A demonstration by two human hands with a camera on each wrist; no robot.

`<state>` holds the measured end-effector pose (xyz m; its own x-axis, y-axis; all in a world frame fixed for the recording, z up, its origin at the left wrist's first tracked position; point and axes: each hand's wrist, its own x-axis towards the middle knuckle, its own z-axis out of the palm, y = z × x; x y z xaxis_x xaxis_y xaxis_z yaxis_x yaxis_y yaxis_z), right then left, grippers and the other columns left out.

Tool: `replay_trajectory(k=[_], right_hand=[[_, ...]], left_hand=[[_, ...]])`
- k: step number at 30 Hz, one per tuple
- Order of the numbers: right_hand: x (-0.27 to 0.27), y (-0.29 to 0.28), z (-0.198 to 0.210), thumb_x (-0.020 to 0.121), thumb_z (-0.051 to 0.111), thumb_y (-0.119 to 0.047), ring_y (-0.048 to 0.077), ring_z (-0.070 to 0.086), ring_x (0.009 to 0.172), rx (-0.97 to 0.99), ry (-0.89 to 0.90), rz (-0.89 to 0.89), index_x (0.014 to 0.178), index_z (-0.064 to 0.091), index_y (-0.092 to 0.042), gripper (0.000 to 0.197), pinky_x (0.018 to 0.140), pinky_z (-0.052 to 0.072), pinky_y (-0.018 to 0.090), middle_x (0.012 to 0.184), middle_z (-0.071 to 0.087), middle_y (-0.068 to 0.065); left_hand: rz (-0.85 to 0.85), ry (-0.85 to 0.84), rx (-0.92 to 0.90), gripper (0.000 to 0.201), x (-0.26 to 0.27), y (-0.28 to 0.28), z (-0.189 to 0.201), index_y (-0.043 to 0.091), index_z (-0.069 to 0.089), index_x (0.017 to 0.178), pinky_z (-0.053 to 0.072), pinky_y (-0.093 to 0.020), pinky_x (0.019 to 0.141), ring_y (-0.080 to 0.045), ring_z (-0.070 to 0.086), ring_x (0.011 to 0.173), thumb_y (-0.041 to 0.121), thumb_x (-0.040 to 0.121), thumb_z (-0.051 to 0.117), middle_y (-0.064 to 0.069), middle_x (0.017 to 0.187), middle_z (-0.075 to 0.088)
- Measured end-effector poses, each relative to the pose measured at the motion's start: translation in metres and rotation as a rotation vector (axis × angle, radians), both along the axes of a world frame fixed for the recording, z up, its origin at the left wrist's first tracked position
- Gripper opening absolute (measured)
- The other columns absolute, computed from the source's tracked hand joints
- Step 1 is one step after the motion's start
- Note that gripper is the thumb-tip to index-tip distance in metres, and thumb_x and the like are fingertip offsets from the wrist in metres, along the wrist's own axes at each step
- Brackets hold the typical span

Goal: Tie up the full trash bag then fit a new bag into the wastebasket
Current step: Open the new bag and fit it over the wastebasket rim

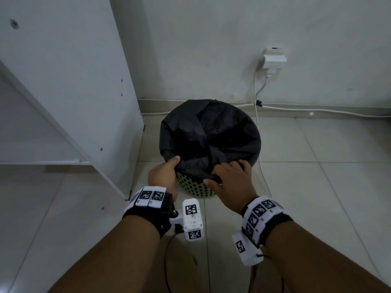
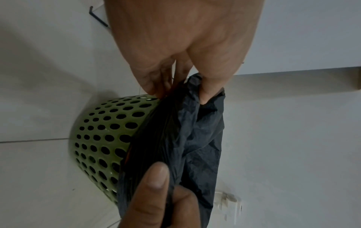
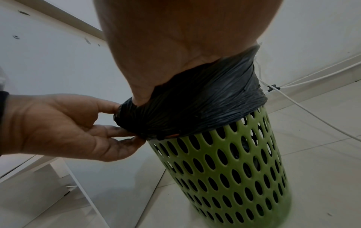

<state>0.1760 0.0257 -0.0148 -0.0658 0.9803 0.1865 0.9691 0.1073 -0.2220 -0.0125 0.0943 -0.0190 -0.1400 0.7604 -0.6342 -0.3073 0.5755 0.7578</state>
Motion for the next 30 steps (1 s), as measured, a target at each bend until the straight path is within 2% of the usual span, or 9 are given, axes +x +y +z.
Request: replay_trajectory(k=[3,6,12,14,17,20,23,26,30], right_hand=[[-0.002,0.001,0.000,0.088,0.038,-0.064,0.021,0.056,0.087,0.030,0.017,0.007,0.080,0.055,-0.028,0.041,0.103,0.022,0.043,0.077,0.055,-0.010],[-0.005,0.002,0.000,0.087,0.040,-0.063,0.020,0.056,0.088,0.021,0.034,0.011,0.080,0.053,-0.028,0.038,0.103,0.021,0.043,0.077,0.053,-0.010],[-0.001,0.006,0.003,0.084,0.039,-0.066,0.020,0.057,0.094,-0.043,0.059,0.025,0.083,0.058,-0.028,0.043,0.106,0.022,0.044,0.079,0.054,-0.013],[0.002,0.008,0.007,0.084,0.042,-0.064,0.019,0.057,0.100,-0.032,0.152,0.023,0.087,0.063,-0.027,0.043,0.109,0.025,0.047,0.083,0.053,-0.017],[0.014,0.005,0.012,0.085,0.054,-0.052,0.023,0.060,0.097,0.217,0.303,-0.123,0.093,0.068,-0.021,0.035,0.095,0.042,0.049,0.092,0.065,-0.005],[0.016,-0.003,0.016,0.087,0.061,-0.047,0.030,0.056,0.113,0.315,0.605,-0.521,0.117,0.062,-0.008,0.049,0.100,0.043,0.044,0.116,0.062,0.011],[0.012,-0.005,0.017,0.084,0.067,-0.054,0.032,0.044,0.134,0.018,1.090,-0.888,0.141,0.043,-0.007,0.078,0.112,0.037,0.045,0.144,0.045,0.015],[0.013,-0.004,0.024,0.080,0.067,-0.062,0.032,0.054,0.115,-0.283,1.502,-0.998,0.113,0.057,-0.012,0.061,0.105,0.045,0.051,0.118,0.058,0.009],[0.015,-0.002,0.023,0.087,0.073,-0.035,0.028,0.065,0.097,-0.392,1.888,-0.892,0.106,0.064,-0.010,0.033,0.082,0.055,0.041,0.107,0.067,0.012]], left_hand=[[0.000,-0.064,0.006,0.012,-0.001,0.001,0.004,0.015,0.071,0.090,0.048,-0.026,0.068,-0.014,0.068,0.088,0.023,0.083,0.076,-0.003,0.097,0.074],[-0.014,-0.081,0.032,0.004,0.003,-0.001,0.008,0.016,0.069,0.088,0.045,-0.027,0.064,-0.011,0.065,0.080,0.021,0.088,0.069,0.001,0.087,0.072],[-0.019,0.004,0.064,0.020,0.004,0.004,-0.002,0.020,0.070,0.074,0.053,-0.043,0.095,-0.025,0.069,0.095,0.040,0.074,0.076,-0.001,0.085,0.074],[-0.007,-0.031,0.050,0.024,0.000,-0.001,-0.005,0.018,0.074,0.078,0.057,-0.040,0.091,-0.024,0.071,0.093,0.041,0.071,0.080,-0.003,0.088,0.077],[-0.006,-0.164,0.007,0.033,-0.003,-0.013,0.000,0.013,0.075,0.094,0.058,-0.035,0.082,-0.023,0.071,0.093,0.040,0.077,0.082,-0.006,0.094,0.077],[-0.060,-0.241,0.023,0.034,0.004,-0.022,0.007,0.016,0.072,0.104,0.055,-0.038,0.090,-0.020,0.068,0.096,0.040,0.080,0.079,-0.003,0.102,0.076],[-0.077,-0.206,0.008,0.022,0.011,-0.025,0.011,0.013,0.072,0.099,0.056,-0.035,0.083,-0.021,0.067,0.090,0.025,0.083,0.078,-0.005,0.101,0.076],[-0.037,-0.188,-0.020,0.011,0.011,-0.021,0.009,0.005,0.072,0.089,0.053,-0.034,0.075,-0.025,0.065,0.080,0.012,0.082,0.076,-0.013,0.095,0.074],[-0.002,-0.146,0.008,0.006,0.001,-0.013,0.008,0.002,0.070,0.079,0.051,-0.031,0.067,-0.023,0.062,0.070,0.007,0.082,0.073,-0.013,0.079,0.070]])
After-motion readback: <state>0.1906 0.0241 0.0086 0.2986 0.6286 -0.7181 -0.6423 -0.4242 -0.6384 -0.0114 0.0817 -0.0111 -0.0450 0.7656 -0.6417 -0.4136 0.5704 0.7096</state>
